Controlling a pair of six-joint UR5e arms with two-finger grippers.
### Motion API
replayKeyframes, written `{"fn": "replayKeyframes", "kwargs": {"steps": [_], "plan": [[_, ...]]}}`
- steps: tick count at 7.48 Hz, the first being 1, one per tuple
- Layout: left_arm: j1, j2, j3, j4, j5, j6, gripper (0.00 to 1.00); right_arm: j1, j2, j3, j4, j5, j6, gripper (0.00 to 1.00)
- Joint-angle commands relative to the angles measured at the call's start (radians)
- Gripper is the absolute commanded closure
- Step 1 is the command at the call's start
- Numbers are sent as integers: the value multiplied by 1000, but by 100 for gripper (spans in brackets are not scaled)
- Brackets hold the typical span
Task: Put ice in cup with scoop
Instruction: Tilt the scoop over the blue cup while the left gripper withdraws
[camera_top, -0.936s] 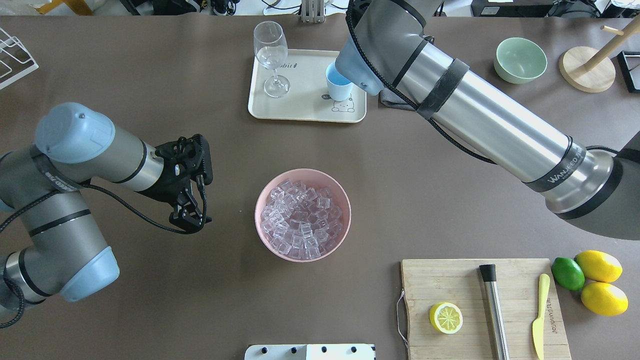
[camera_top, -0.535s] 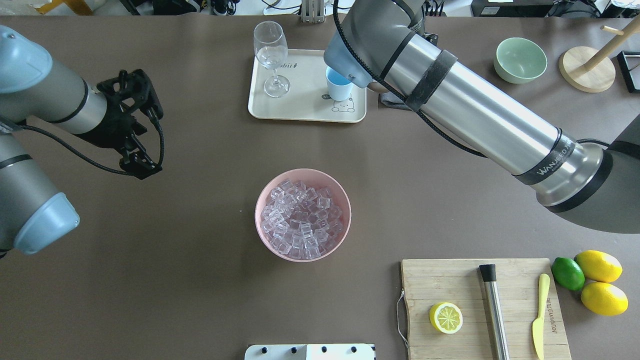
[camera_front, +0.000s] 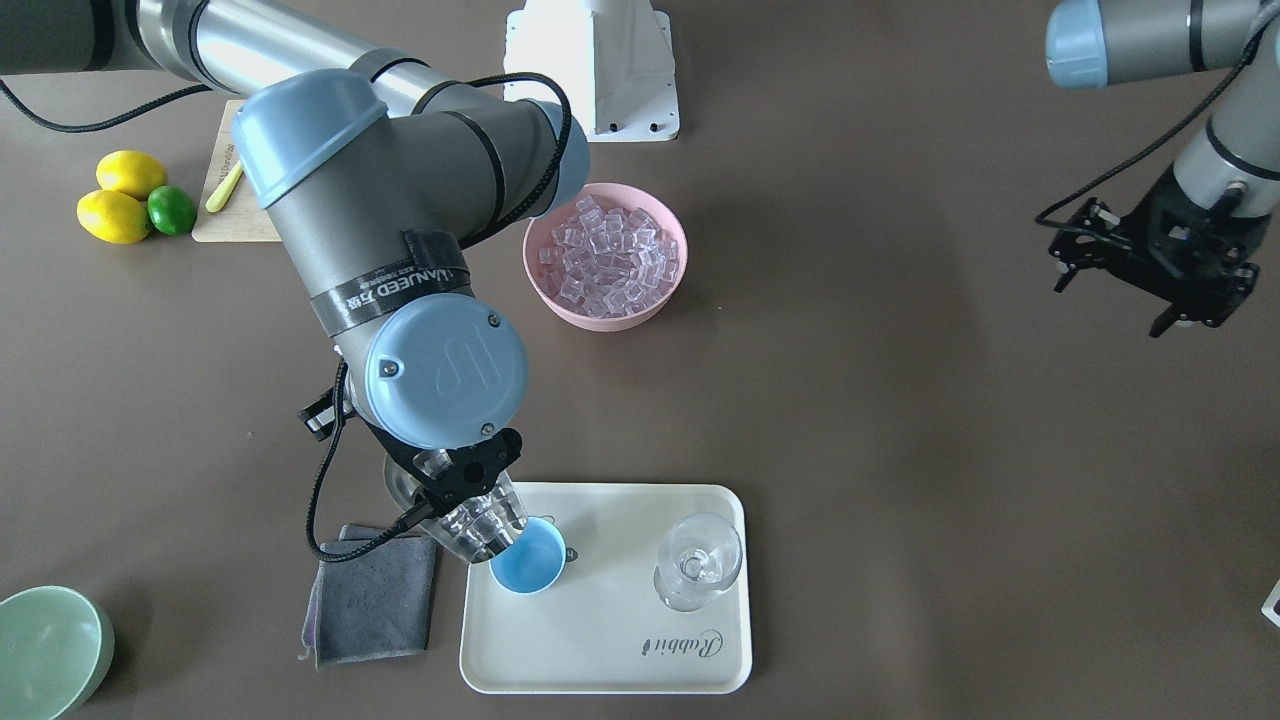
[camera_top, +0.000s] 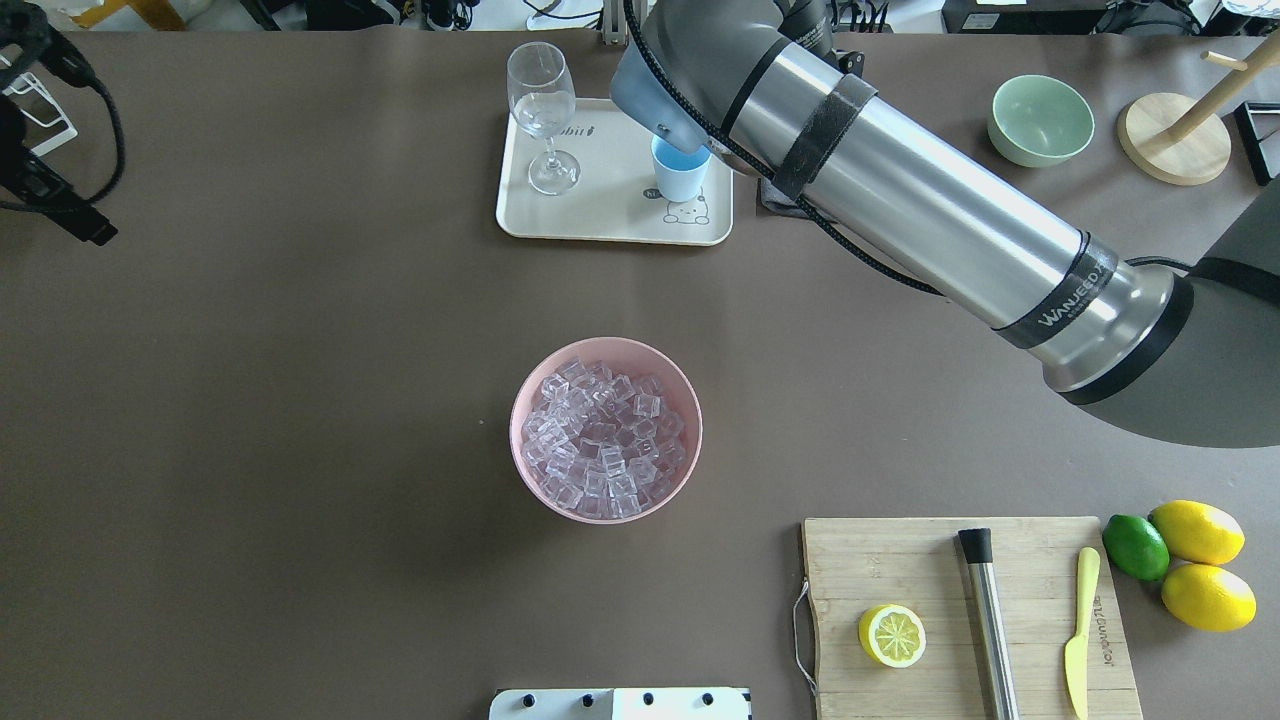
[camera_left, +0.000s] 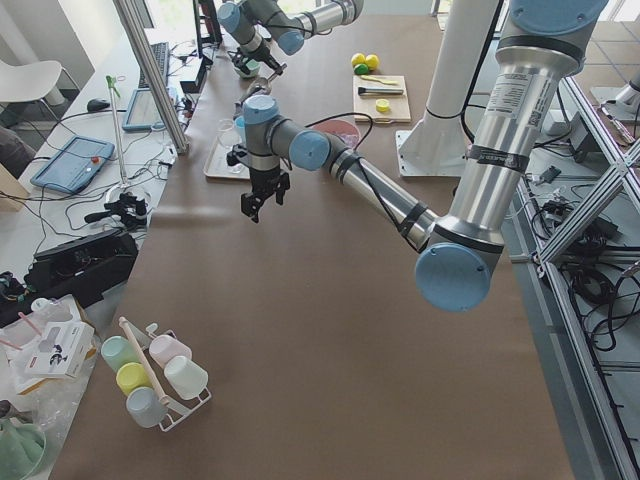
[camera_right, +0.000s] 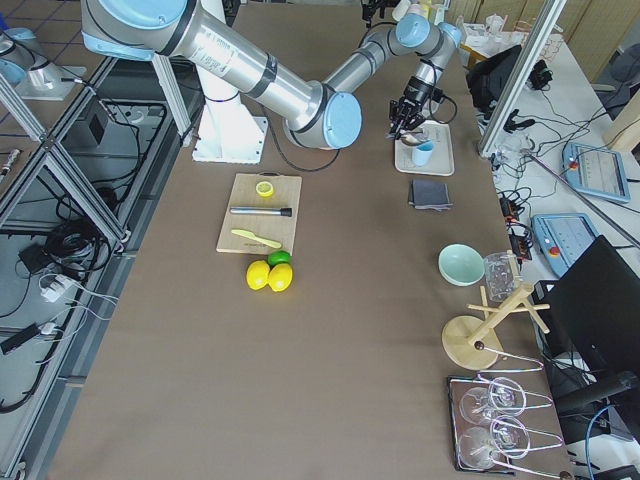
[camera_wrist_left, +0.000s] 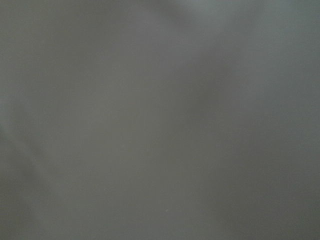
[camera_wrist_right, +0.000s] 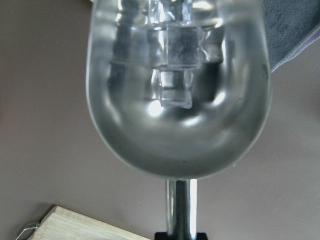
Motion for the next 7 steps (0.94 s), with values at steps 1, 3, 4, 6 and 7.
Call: {"fn": "replayKeyframes", "kwargs": {"steps": [1, 3, 4, 6, 7], "plan": [[-244, 108, 173, 14, -170, -2, 1, -2, 50, -59, -28, -23, 0, 100], [-291, 127, 304, 8, -165, 3, 2, -16, 70, -93, -28, -43, 0, 100], [-286, 127, 366, -74, -64, 13, 1, -28, 70, -99, -32, -60, 0, 100], [-291, 147, 398, -127, -40, 13, 2, -34, 82, -97, -74, -65, 0, 100], [-312, 182, 389, -140, -40, 13, 2, -36, 91, -94, -96, -82, -2, 100]]}}
